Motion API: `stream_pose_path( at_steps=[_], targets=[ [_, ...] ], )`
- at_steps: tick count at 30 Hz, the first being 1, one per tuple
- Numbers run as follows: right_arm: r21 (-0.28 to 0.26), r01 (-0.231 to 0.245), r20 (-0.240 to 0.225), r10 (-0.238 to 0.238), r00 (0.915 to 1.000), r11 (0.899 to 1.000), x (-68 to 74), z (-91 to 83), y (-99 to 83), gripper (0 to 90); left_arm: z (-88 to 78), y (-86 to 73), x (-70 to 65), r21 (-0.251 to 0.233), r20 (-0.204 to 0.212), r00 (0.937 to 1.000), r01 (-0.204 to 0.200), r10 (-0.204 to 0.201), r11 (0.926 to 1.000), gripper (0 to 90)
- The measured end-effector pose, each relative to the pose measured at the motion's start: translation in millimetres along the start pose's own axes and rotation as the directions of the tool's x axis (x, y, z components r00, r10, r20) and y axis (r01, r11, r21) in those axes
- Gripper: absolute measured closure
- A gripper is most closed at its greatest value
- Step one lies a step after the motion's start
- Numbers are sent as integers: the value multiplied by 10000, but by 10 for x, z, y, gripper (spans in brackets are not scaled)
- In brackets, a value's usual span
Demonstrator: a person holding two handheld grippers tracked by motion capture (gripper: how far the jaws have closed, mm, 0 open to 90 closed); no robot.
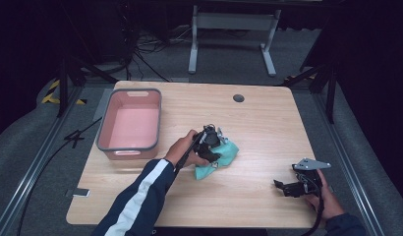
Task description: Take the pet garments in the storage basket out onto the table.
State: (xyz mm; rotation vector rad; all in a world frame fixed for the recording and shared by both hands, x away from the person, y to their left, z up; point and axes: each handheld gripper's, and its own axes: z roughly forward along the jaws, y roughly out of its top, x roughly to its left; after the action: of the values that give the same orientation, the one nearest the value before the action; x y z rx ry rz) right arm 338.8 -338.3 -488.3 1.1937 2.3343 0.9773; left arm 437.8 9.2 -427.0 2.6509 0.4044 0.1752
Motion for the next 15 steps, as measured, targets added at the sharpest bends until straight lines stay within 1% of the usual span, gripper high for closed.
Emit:
stream_pose_path(
  at_steps=[1, 2, 3, 9, 10, 13, 14, 15],
  targets=[
    [4, 11, 4, -11, 10000, 10000, -1, 0, 0, 3, -6, -2, 1, -45, 16, 10000, -2, 2, 10000, 492],
    [2, -1, 4, 1, 10000, 10000, 0, 1, 0, 3, -22, -4, -3, -20, -19, 10000, 80, -80, 10000, 480],
    [3, 8, 4, -8, 10000, 10000, 0, 0, 0, 2, -29, -6, 1, -117, -51, 10000, 52, -53, 9999, 456],
    [5, 9, 4, -9, 10000, 10000, 0, 0, 0, 3, -107, -42, 36, -523, -67, 9993, 370, -374, 9979, 336],
    [5, 3, 2, -3, 10000, 10000, 0, 0, 0, 3, -118, -46, 38, -567, -120, 9991, 409, -416, 9976, 333],
    [8, 3, 3, -3, 10000, 10000, 0, 0, 0, 3, -146, -51, 34, -678, -64, 9990, 442, -447, 9967, 301],
    [5, 9, 5, -9, 10000, 10000, 0, 0, 0, 3, -156, -50, 34, -699, -126, 9991, 391, -400, 9968, 295],
    [4, 5, 2, -5, 10000, 10000, 0, 0, 0, 3, -165, -53, 36, -730, -95, 9992, 367, -375, 9967, 286]
  ],
)
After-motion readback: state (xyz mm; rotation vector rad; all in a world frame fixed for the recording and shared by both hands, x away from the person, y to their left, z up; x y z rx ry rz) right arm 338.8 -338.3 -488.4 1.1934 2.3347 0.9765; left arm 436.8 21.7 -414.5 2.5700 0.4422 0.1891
